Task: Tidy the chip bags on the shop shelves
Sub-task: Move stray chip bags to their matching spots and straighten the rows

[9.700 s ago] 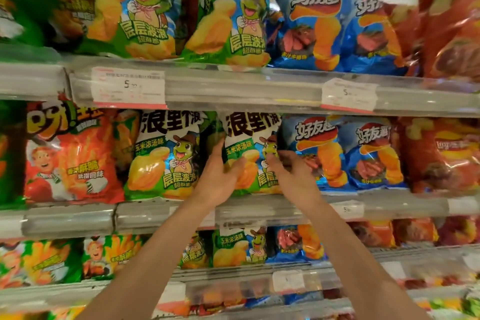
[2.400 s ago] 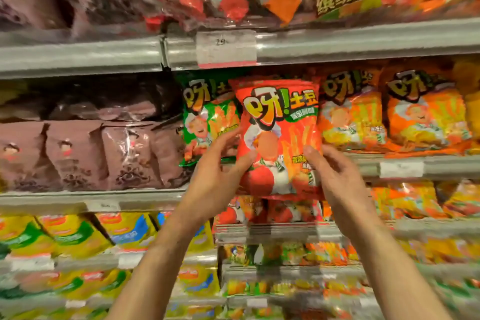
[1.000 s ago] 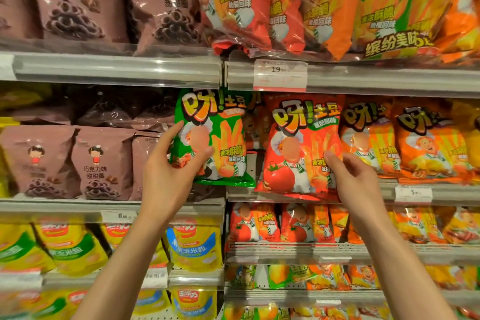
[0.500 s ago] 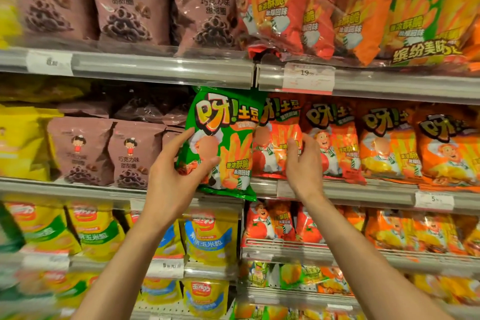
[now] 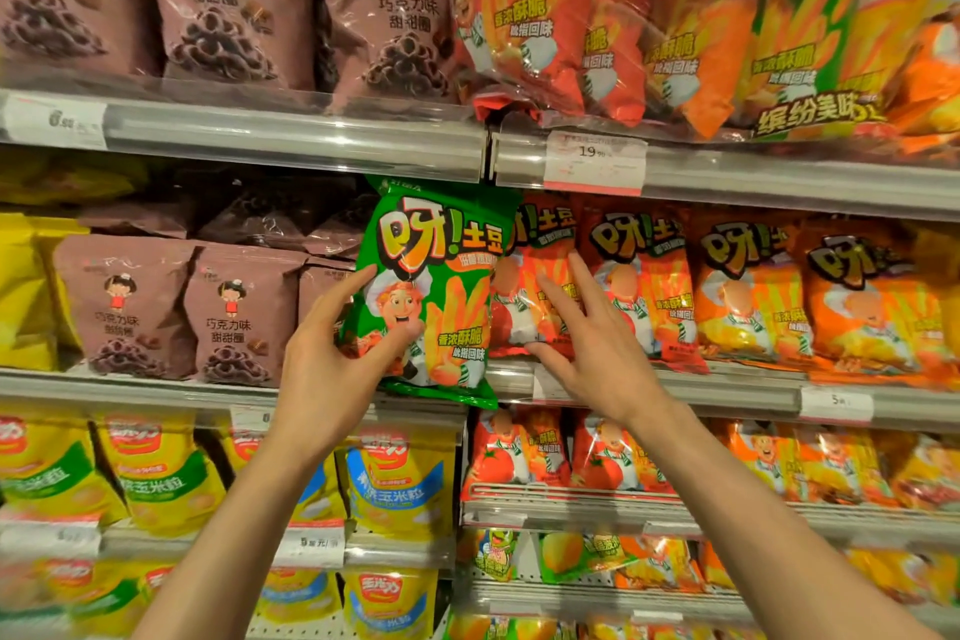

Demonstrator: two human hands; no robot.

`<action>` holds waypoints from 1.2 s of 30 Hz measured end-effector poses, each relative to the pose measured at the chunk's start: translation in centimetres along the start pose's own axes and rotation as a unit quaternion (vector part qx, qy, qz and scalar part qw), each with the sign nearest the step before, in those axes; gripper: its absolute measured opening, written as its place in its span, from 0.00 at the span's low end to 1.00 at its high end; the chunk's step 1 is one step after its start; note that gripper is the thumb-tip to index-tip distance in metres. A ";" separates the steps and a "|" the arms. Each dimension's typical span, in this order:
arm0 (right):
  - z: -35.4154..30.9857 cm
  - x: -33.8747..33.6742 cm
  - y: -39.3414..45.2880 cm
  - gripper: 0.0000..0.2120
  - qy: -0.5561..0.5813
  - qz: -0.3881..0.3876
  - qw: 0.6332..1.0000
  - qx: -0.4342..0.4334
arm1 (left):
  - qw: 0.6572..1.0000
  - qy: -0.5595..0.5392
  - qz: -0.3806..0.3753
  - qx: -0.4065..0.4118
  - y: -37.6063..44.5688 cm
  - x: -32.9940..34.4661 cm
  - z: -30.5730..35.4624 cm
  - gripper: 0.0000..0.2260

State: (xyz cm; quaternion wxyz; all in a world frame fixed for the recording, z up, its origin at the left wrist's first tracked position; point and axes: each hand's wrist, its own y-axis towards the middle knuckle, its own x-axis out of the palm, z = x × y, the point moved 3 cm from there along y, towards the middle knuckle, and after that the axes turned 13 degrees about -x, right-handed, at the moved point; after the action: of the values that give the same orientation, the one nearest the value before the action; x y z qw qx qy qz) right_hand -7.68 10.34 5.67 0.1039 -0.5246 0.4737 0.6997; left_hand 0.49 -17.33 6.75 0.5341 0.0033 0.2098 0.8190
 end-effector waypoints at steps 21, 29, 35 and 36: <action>-1.6 -0.3 -1.3 0.28 0.127 0.066 0.989 0.045 | 0.999 -0.022 -0.018 -0.018 -0.3 1.1 -0.3 0.27; -7.3 -1.6 -2.2 0.28 0.405 0.057 0.894 0.182 | 0.993 -0.084 -0.057 -0.053 -2.3 1.7 -1.0 0.25; -8.6 0.2 -5.3 0.32 0.492 0.038 0.836 0.240 | 0.979 -0.128 -0.129 -0.092 -5.5 3.3 -2.2 0.23; -8.4 0.2 -6.3 0.33 0.495 0.036 0.831 0.251 | 0.976 -0.136 -0.136 -0.100 -6.0 3.6 -2.6 0.23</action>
State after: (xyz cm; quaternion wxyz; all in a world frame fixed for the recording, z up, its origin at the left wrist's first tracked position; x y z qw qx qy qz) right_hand 1.63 7.09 2.01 -0.0418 -0.7395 0.6393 0.2067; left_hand 3.56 -13.02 1.51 0.6616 0.0327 0.0502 0.7475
